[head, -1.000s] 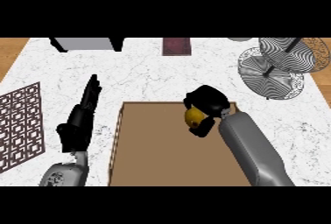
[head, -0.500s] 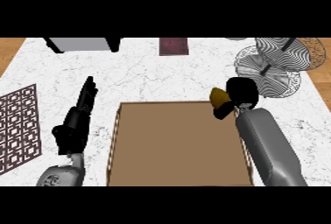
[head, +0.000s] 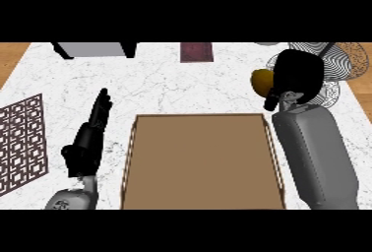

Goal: Pick the lemon from the tray and place it in the tiered basket

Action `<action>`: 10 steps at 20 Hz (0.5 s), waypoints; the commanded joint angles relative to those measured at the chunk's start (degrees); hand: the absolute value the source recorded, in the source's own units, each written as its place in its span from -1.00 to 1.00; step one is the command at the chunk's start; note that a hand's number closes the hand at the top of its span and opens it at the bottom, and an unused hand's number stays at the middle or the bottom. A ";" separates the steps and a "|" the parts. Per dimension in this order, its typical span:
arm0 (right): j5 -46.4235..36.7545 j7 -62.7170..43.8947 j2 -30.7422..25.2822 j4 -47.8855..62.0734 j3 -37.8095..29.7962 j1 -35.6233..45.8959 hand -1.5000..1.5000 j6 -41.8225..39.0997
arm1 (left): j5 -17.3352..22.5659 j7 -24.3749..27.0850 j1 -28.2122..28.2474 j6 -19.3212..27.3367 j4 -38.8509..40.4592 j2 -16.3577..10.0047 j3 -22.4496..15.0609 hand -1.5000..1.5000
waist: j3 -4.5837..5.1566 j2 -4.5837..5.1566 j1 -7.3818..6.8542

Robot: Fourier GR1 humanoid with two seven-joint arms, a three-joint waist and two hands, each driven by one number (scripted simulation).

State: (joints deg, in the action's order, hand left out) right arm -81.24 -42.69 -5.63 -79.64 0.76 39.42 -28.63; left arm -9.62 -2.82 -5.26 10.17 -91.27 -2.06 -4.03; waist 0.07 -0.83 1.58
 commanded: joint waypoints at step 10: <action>5.87 -7.77 -1.22 -21.92 -12.29 13.25 1.00 -22.33 | -1.07 0.79 -0.06 0.63 -0.76 1.46 -1.45 0.00 | -0.06 0.57 -1.60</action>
State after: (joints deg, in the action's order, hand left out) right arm -77.18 -45.14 -8.70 -98.42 -8.09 49.91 -46.40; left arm -9.67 -1.80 -6.59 9.84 -89.63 -1.59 -4.10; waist 0.05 -0.36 0.53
